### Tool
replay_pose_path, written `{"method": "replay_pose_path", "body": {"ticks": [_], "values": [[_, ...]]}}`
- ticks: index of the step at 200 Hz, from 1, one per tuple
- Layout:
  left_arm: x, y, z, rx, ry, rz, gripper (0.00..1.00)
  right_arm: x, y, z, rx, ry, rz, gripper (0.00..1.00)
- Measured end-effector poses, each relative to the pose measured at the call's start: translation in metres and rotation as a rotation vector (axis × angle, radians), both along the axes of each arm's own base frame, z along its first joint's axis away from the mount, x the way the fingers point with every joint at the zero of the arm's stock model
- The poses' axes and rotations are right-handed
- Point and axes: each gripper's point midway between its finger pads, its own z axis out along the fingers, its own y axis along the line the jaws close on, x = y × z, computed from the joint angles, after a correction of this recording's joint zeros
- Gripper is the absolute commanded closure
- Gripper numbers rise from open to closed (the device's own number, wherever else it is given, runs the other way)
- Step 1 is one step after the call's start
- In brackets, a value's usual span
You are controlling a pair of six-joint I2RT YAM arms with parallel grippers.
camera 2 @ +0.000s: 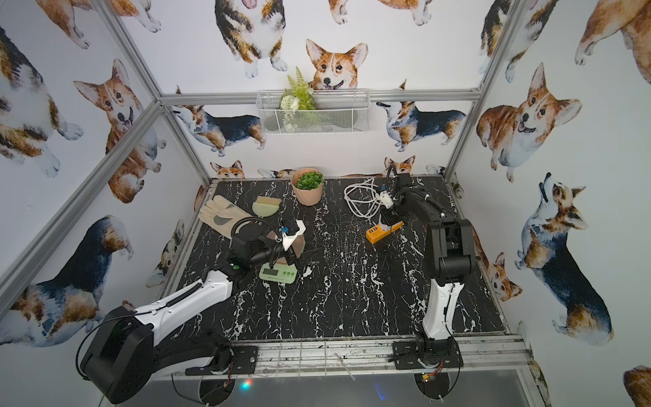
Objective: Charge the electronic scale
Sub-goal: Insert the plug into the socket.
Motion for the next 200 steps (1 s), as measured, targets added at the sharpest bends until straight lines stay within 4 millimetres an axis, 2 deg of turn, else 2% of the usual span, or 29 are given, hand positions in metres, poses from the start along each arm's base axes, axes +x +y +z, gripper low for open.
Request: {"method": "replay_pose_path", "body": {"ticks": [169, 200], "values": [[-0.0009, -0.0007, -0.0006, -0.004, 0.01, -0.006, 0.0, -0.003, 0.0024, -0.0079, -0.012, -0.043, 0.008, 0.86], [-0.0013, -0.0005, 0.0009, -0.006, 0.006, -0.006, 0.0, -0.0003, 0.0076, -0.0077, -0.003, -0.064, -0.002, 0.86]]}}
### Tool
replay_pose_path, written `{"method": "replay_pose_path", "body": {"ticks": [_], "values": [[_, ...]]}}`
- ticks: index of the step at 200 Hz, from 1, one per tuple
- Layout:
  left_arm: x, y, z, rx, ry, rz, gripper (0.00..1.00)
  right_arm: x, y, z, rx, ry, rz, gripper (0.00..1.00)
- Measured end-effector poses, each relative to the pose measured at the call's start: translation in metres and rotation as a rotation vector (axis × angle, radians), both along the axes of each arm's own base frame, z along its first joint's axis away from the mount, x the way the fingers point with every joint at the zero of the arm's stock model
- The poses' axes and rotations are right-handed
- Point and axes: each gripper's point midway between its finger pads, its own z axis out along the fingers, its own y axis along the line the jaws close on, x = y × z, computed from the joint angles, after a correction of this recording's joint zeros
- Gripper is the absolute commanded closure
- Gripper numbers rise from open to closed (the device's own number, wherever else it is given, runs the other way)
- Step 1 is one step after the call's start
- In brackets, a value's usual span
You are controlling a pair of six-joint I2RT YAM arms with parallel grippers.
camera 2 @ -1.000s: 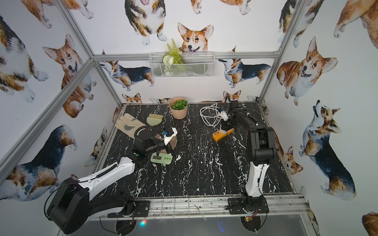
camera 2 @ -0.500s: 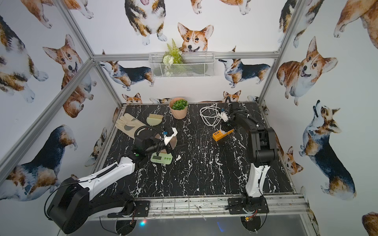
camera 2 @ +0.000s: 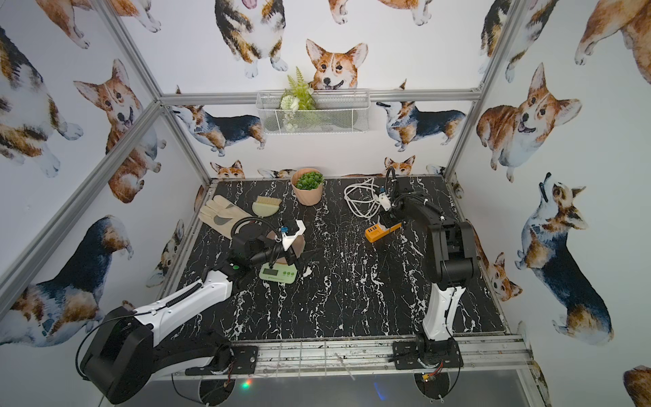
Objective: Charge the electronic scale
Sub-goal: Insert the plug into the socket.
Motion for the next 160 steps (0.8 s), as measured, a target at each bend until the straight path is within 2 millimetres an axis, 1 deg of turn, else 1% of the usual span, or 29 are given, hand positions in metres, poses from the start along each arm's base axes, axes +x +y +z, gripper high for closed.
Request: {"method": "replay_pose_path", "body": {"ticks": [60, 81, 111, 160], "values": [[-0.001, 0.001, 0.002, -0.007, 0.002, 0.003, 0.0, 0.007, 0.006, 0.003, 0.01, -0.001, -0.058, 0.87], [-0.001, 0.001, 0.002, -0.01, 0.007, 0.008, 0.0, 0.01, 0.01, 0.003, 0.004, 0.004, -0.094, 0.87], [0.0, 0.003, 0.002, -0.012, 0.006, 0.019, 0.0, 0.01, 0.024, 0.003, -0.013, -0.001, -0.109, 0.87], [-0.002, 0.005, 0.001, -0.012, 0.003, 0.026, 0.0, 0.013, 0.028, 0.001, -0.003, -0.005, -0.159, 0.87]]}}
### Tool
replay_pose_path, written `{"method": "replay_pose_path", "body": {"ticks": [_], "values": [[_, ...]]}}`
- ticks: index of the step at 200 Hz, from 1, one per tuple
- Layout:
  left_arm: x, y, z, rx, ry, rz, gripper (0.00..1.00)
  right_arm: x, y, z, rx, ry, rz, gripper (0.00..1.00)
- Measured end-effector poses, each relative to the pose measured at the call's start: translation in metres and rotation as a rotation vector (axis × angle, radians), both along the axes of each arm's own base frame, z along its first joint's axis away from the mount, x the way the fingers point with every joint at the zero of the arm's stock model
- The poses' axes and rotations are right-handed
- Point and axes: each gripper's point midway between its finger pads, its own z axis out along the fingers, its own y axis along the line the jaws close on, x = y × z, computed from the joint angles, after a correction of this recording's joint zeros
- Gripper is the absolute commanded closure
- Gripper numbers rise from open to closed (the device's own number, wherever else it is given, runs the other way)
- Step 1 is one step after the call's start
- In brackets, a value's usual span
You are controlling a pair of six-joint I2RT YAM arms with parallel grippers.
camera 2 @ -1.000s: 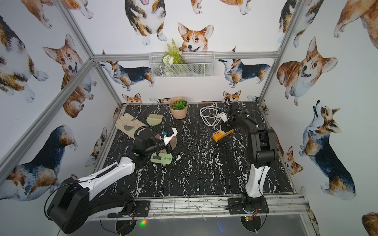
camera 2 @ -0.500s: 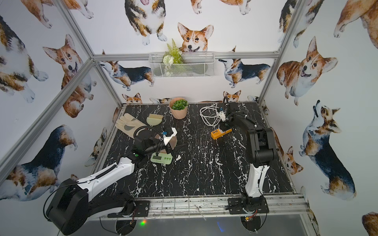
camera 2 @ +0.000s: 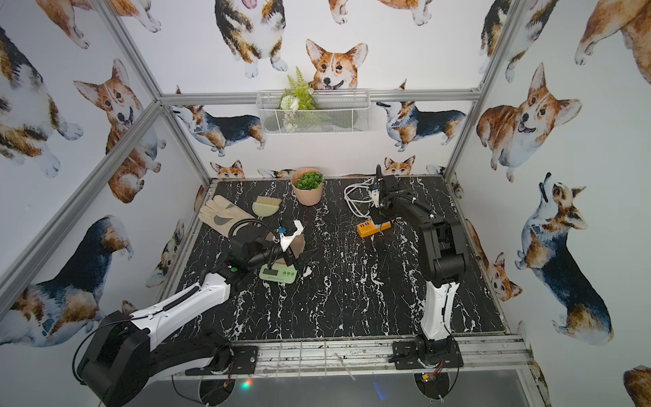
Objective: Charge the electronic scale
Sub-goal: Insert the plug into the socket, then pick up the charging cable from the center of the board.
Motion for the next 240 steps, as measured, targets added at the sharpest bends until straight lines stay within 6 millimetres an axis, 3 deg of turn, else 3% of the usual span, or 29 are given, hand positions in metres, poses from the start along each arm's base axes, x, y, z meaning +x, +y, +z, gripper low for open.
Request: {"method": "replay_pose_path", "body": {"ticks": [63, 92, 106, 161, 193, 217, 240], "values": [[0.007, 0.003, -0.005, 0.004, 0.02, 0.047, 0.0, -0.006, 0.001, 0.005, 0.006, 0.021, -0.022, 0.51], [0.012, 0.005, -0.005, -0.007, 0.026, 0.073, 0.0, 0.001, 0.006, 0.038, 0.031, -0.025, -0.012, 0.32], [0.013, 0.004, -0.006, -0.009, 0.039, 0.078, 0.0, 0.004, 0.008, 0.053, 0.041, -0.055, -0.007, 0.28], [0.013, 0.005, -0.005, -0.009, 0.048, 0.079, 0.0, 0.002, 0.007, 0.082, 0.05, -0.076, 0.002, 0.22], [0.017, 0.007, 0.001, -0.023, 0.062, 0.112, 0.0, -0.014, 0.011, 0.122, 0.104, -0.127, 0.021, 0.24], [0.036, 0.017, 0.009, -0.052, 0.109, 0.237, 0.0, -0.041, 0.019, 0.138, 0.176, -0.134, 0.036, 0.26], [0.049, 0.026, 0.016, -0.077, 0.146, 0.333, 0.0, -0.08, 0.037, 0.124, 0.216, -0.081, 0.088, 0.28]]}}
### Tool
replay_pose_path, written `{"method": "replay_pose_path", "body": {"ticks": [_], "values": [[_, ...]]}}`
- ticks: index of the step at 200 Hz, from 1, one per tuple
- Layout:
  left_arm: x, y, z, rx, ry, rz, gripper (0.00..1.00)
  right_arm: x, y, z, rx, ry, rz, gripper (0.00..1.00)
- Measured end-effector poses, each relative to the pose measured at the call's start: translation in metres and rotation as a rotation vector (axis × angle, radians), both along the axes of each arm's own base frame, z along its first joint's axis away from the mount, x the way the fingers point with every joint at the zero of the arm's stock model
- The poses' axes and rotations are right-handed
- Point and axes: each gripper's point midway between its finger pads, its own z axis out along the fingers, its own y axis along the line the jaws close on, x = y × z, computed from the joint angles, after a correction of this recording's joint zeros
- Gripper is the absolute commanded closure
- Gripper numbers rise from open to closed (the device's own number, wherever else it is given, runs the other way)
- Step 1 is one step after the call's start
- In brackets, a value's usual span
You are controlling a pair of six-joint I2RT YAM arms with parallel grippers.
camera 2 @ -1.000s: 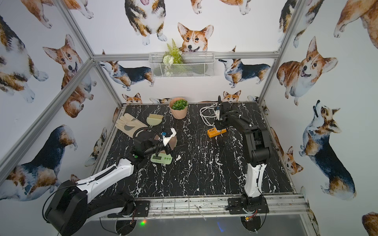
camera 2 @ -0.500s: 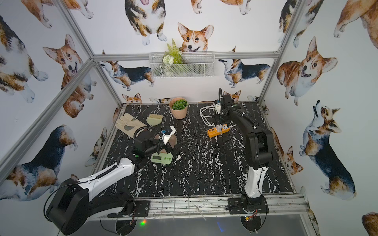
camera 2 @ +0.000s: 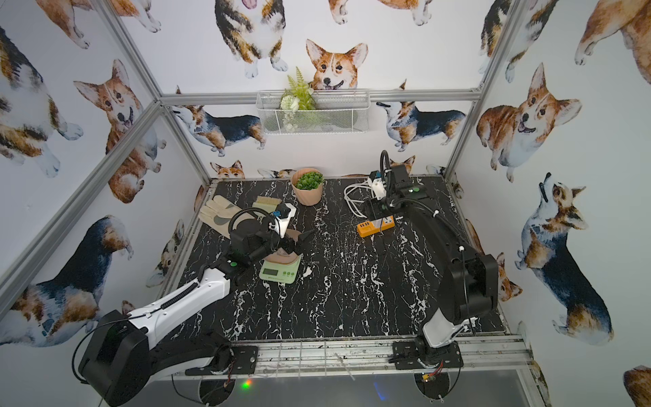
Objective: Charge the electronic scale
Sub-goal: Pick up the charging cable from the center of the board.
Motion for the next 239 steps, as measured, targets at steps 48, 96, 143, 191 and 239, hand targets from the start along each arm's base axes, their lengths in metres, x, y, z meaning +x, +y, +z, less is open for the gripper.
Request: {"method": "replay_pose_path", "body": {"ticks": [48, 96, 143, 191, 239], "values": [[0.015, 0.025, 0.002, -0.006, 0.088, 0.163, 0.0, -0.047, 0.021, -0.025, 0.031, 0.084, 0.045, 0.32], [0.03, 0.059, -0.013, 0.033, 0.201, 0.325, 0.0, -0.071, 0.036, -0.048, 0.039, 0.137, 0.066, 0.36], [0.04, 0.105, -0.049, 0.069, 0.351, 0.478, 0.0, -0.071, 0.042, -0.08, -0.016, 0.161, 0.042, 0.41], [0.033, 0.106, -0.061, 0.06, 0.392, 0.467, 0.0, -0.054, 0.022, -0.115, -0.186, 0.166, -0.002, 0.43], [0.03, 0.097, -0.063, 0.041, 0.413, 0.418, 0.0, -0.043, -0.001, -0.134, -0.249, 0.19, -0.04, 0.53]]}}
